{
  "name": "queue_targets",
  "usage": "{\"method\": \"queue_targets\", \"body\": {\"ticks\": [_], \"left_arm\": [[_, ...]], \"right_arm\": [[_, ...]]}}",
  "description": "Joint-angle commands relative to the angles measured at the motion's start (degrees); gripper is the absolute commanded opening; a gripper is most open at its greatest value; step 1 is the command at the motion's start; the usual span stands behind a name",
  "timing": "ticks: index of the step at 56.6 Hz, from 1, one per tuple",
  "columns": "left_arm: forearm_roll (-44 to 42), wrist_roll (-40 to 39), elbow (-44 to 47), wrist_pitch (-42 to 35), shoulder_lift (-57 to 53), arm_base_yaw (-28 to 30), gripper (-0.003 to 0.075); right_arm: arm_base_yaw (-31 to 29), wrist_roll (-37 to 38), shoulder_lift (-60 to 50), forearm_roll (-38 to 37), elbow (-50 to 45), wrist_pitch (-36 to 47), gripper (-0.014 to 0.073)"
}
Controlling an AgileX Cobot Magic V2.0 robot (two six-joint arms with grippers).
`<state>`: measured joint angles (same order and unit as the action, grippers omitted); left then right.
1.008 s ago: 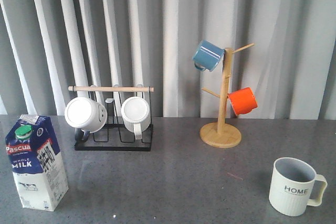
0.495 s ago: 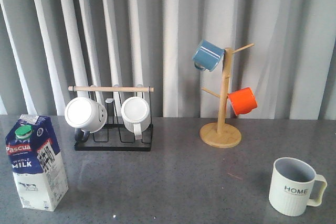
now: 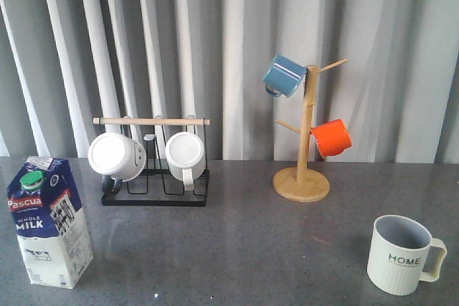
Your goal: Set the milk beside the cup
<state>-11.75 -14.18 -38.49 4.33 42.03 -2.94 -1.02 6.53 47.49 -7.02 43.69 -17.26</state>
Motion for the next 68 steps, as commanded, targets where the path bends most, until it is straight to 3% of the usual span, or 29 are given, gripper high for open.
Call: {"method": "queue_targets", "body": {"ticks": [1,8,14,19,25,33,59,63,68], "left_arm": [[0.1,1.1,-1.9,-6.1,2.9,0.0,0.0141],[0.2,1.1,-1.9,-9.7,6.4,0.0,0.0312],[0.2,1.0,-1.9,-12.9,8.3,0.0,0.0472],[0.2,1.0,-1.9,-14.2,8.7,-0.1,0.0550],[0.2,1.0,-1.9,-14.1,8.6,0.0,0.0579],[0.2,1.1,-1.9,-13.8,8.6,0.0,0.0576],[0.2,1.1,-1.9,-13.8,8.6,0.0,0.0576],[0.2,1.1,-1.9,-13.8,8.6,0.0,0.0576],[0.2,1.1,-1.9,-13.8,8.6,0.0,0.0576]], "right_arm": [[-0.4,1.2,0.2,-5.0,2.1,4.5,0.0056],[-0.4,3.6,0.7,-6.3,2.1,4.6,0.0190],[-0.4,3.6,1.7,-9.1,2.1,4.6,0.0381],[-0.4,5.7,3.2,-9.1,2.1,5.0,0.0525],[-0.4,7.7,4.3,-9.1,2.1,6.1,0.0636],[-0.4,7.2,5.2,-9.3,2.1,8.2,0.0653],[-1.6,7.1,10.8,-11.2,1.8,12.3,0.0582],[-3.2,6.8,12.1,-11.4,-0.2,16.6,0.0582],[-5.9,6.8,13.3,-11.9,-4.8,27.9,0.0582]]}}
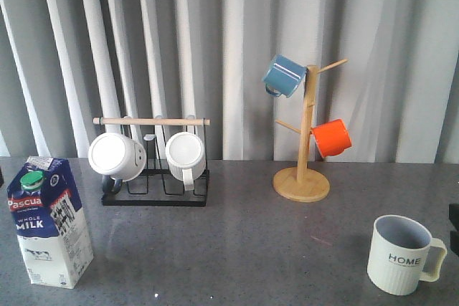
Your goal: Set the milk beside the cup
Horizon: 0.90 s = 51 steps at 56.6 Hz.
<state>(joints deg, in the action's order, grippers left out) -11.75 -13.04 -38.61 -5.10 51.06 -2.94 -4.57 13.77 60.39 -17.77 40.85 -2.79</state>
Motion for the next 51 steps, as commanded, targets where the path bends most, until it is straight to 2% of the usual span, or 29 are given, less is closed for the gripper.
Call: {"method": "queue_targets", "body": {"ticks": [1,9,14,25,42,51], "left_arm": [[0.2,-0.1,-1.8,-4.4,-0.5,0.0,0.0576],[0.2,-0.1,-1.8,-4.4,-0.5,0.0,0.0576],[0.2,-0.1,-1.8,-4.4,-0.5,0.0,0.0576],[0.2,-0.1,-1.8,-4.4,-0.5,0.0,0.0576],[0.2,-0.1,-1.8,-4.4,-0.5,0.0,0.0576],[0.2,-0.1,-1.8,-4.4,-0.5,0.0,0.0576]], "right_arm": [[-3.0,-0.5,0.6,-1.4,-3.3,15.4,0.0582],[-7.8,-2.4,3.4,-1.7,-12.8,34.4,0.0582],[-9.1,-7.5,7.4,-0.5,-16.9,43.8,0.0582],[-9.3,-16.3,16.5,5.2,-17.4,51.2,0.0582],[-9.3,-16.9,26.4,8.5,-17.4,60.5,0.0582],[-9.3,-16.9,29.4,11.7,-17.4,61.1,0.0582]]}}
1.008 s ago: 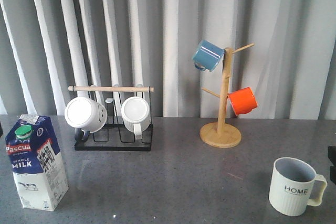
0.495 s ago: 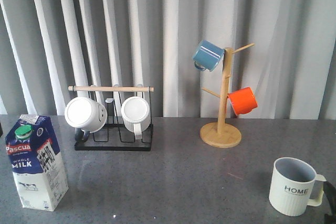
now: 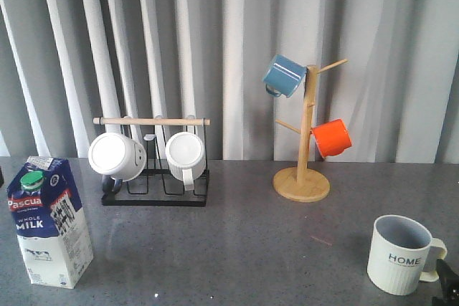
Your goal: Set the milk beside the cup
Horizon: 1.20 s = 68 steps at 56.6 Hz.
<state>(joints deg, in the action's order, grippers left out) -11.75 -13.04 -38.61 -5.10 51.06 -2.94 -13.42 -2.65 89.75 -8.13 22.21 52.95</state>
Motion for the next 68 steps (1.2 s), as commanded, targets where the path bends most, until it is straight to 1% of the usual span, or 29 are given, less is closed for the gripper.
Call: {"method": "queue_targets", "body": {"ticks": [1,19,58,64,67,68], "left_arm": [[0.2,-0.1,-1.8,-4.4,-0.5,0.0,0.0576],[0.2,-0.1,-1.8,-4.4,-0.5,0.0,0.0576],[0.2,-0.1,-1.8,-4.4,-0.5,0.0,0.0576],[0.2,-0.1,-1.8,-4.4,-0.5,0.0,0.0576],[0.2,-0.1,-1.8,-4.4,-0.5,0.0,0.0576],[0.2,-0.1,-1.8,-4.4,-0.5,0.0,0.0576]], "right_arm": [[-0.4,-0.5,0.4,2.1,1.2,5.5,0.0582],[-0.4,-0.3,6.6,3.4,1.4,9.8,0.0582],[-0.4,1.6,13.7,2.3,9.4,7.6,0.0581],[-0.4,3.2,14.7,1.6,11.3,7.1,0.0548],[-0.4,4.4,15.0,1.3,12.3,6.7,0.0500],[-0.4,4.7,15.1,1.2,12.7,6.3,0.0472]]}}
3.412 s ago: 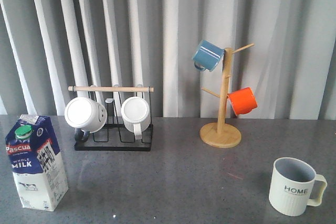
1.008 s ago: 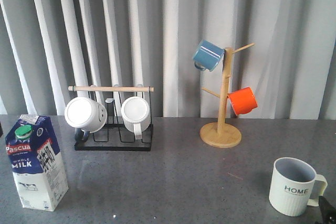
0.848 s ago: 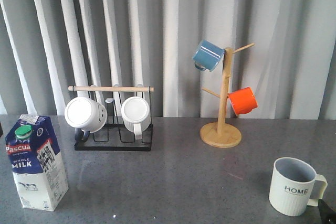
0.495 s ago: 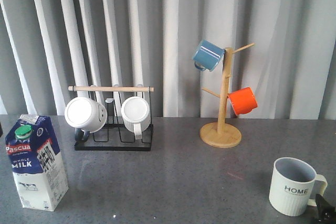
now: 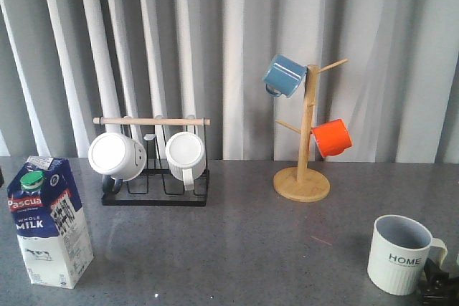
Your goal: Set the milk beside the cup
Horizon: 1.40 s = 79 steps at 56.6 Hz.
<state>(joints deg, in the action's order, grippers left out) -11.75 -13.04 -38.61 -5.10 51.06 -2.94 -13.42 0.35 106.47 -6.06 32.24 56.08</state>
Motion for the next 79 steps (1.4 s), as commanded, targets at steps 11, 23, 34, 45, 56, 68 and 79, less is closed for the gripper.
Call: {"method": "queue_targets", "body": {"ticks": [11,23,34,45,56,68,79], "left_arm": [[0.2,-0.1,-1.8,-4.4,-0.5,0.0,0.0576],[0.2,-0.1,-1.8,-4.4,-0.5,0.0,0.0576],[0.2,-0.1,-1.8,-4.4,-0.5,0.0,0.0576],[0.2,-0.1,-1.8,-4.4,-0.5,0.0,0.0576],[0.2,-0.1,-1.8,-4.4,-0.5,0.0,0.0576],[0.2,-0.1,-1.8,-4.4,-0.5,0.0,0.0576],[0.2,-0.1,-1.8,-4.3,-0.5,0.0,0.0576]], "right_arm": [[-0.4,5.5,-1.6,-6.5,5.2,1.8,0.0106],[1.8,9.8,-2.0,-9.4,5.3,2.0,-0.0007],[10.9,10.5,-3.6,-7.5,6.7,1.9,-0.0006],[24.2,7.2,-2.7,6.1,11.9,-2.8,-0.0005],[34.3,-4.0,1.1,18.8,19.4,-7.6,-0.0001],[39.0,-10.8,5.3,30.0,24.3,-7.7,0.0022],[39.5,-10.8,6.1,30.9,25.0,-9.0,0.0092]]}}
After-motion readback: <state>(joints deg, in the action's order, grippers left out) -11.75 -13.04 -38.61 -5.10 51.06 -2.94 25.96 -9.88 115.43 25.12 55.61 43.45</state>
